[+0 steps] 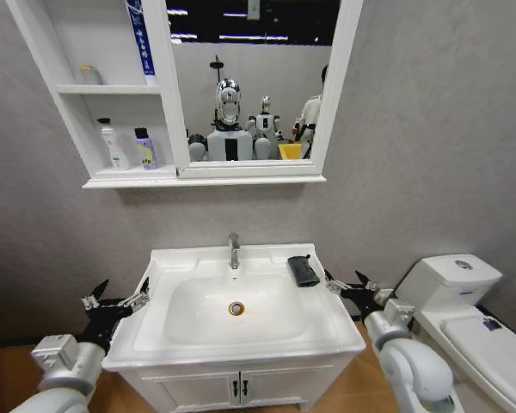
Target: Move facial cleanser and shampoo from washbasin to cabinet, then wipe washbasin with towel.
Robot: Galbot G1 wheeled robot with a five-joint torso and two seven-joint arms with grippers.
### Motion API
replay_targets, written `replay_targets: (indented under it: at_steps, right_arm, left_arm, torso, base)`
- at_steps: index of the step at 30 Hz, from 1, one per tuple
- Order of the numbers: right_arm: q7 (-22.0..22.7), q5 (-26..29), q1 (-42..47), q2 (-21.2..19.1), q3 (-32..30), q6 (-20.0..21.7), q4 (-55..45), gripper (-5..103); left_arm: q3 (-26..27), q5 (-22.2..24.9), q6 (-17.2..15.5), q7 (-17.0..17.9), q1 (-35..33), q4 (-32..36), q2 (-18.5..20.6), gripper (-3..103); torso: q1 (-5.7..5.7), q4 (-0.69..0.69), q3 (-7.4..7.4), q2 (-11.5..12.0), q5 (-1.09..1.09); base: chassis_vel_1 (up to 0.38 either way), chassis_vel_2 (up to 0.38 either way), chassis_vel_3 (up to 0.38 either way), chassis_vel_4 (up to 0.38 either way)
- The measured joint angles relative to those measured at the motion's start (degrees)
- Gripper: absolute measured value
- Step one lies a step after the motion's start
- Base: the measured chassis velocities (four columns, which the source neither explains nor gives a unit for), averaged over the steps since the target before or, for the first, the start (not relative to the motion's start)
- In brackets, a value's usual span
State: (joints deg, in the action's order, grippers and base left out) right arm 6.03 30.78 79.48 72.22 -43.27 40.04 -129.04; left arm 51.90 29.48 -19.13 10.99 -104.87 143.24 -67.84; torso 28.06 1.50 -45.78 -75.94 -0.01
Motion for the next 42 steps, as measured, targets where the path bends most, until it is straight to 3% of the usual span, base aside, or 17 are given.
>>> replay_targets:
  at_steps: [5, 8, 10, 11, 15, 24, 29, 42]
  right_arm:
    - [4.36, 1.72, -5.86, -7.44, 4.12, 2.61, 5.76, 100]
    - [4.48, 1.72, -6.86, -8.73, 4.95, 2.61, 7.07, 100]
    - [4.33, 3.14, -11.1, -12.7, 7.6, 2.61, 11.76, 100]
    - [4.33, 3.14, -11.1, -12.7, 7.6, 2.61, 11.76, 100]
    - [3.08, 9.03, -17.79, -15.45, 11.81, 2.51, 17.99, 100]
    - [3.37, 11.01, -22.85, -14.5, 17.92, 2.33, 22.66, 100]
    - [4.75, 8.33, -24.31, -12.37, 21.54, 2.24, 25.29, 100]
    - [5.63, 6.16, -24.72, -10.98, 22.66, 2.16, 28.56, 100]
  left_arm:
    - [0.0, 0.01, 0.0, 0.0, 0.0, -0.01, 0.0, 100]
    - [0.0, 0.01, 0.0, 0.01, 0.0, 0.0, 0.0, 100]
    - [0.0, 0.01, -0.01, -0.01, 0.0, -0.01, 0.0, 100]
    - [0.0, 0.01, -0.01, -0.01, 0.0, -0.01, 0.0, 100]
    - [0.0, 0.01, -0.01, 0.0, 0.0, -0.01, 0.0, 100]
    - [0.0, 0.0, 0.0, 0.0, 0.0, -0.01, 0.0, 100]
    - [0.0, 0.0, 0.0, 0.0, 0.0, -0.01, 0.0, 100]
    - [0.0, 0.0, 0.0, 0.0, 0.0, -0.01, 0.0, 100]
  torso:
    - [0.0, 0.0, 0.0, 0.0, -0.01]
    - [0.0, 0.0, 0.0, 0.0, 0.01]
    - [0.0, 0.01, 0.0, 0.01, -0.01]
    - [0.0, 0.01, 0.0, 0.01, -0.01]
    - [0.0, 0.0, 0.0, 0.0, -0.01]
    - [0.0, 0.01, 0.0, 0.01, -0.01]
    - [0.0, 0.0, 0.0, 0.01, -0.01]
    - [-0.01, 0.0, 0.0, 0.0, -0.01]
  base:
    - [0.0, 0.0, 0.0, 0.0]
    - [0.0, 0.0, 0.0, 0.0]
    - [0.0, 0.0, 0.0, 0.0]
    - [0.0, 0.0, 0.0, 0.0]
    - [0.0, 0.0, 0.0, 0.0]
    - [0.0, 0.0, 0.0, 0.0]
    - [0.0, 0.0, 0.0, 0.0]
    - [0.0, 0.0, 0.0, 0.0]
